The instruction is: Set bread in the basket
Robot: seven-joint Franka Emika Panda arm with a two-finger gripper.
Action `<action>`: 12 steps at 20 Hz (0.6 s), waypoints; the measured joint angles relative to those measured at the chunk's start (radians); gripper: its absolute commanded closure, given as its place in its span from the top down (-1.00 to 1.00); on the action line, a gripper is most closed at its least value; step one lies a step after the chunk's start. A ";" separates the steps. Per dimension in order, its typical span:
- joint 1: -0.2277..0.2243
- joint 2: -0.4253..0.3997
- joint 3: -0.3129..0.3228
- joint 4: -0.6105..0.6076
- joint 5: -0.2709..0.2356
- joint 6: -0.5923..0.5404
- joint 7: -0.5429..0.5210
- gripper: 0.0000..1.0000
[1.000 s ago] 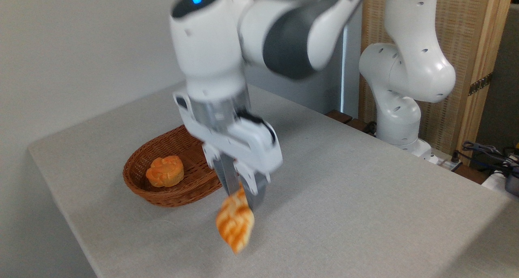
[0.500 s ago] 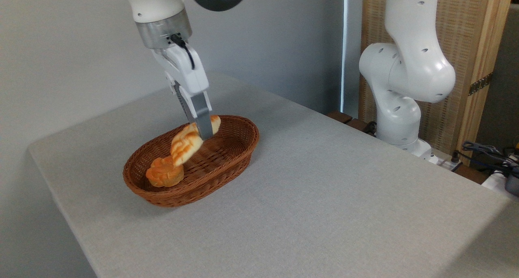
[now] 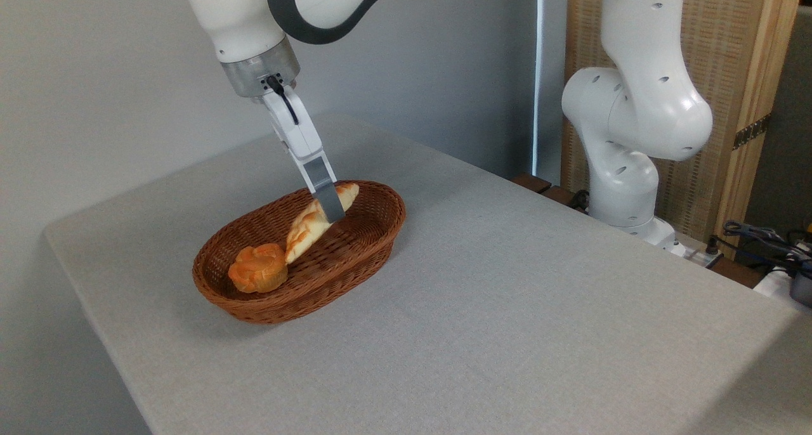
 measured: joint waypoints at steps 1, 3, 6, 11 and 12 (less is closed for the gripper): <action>-0.001 0.000 0.000 0.000 0.000 0.000 0.000 1.00; -0.002 0.000 -0.001 -0.001 0.000 0.000 0.000 1.00; -0.001 -0.001 0.000 -0.001 0.000 0.000 0.000 1.00; 0.013 -0.015 0.059 0.056 0.011 0.005 0.000 1.00; 0.016 -0.019 0.087 0.087 0.012 0.005 0.002 1.00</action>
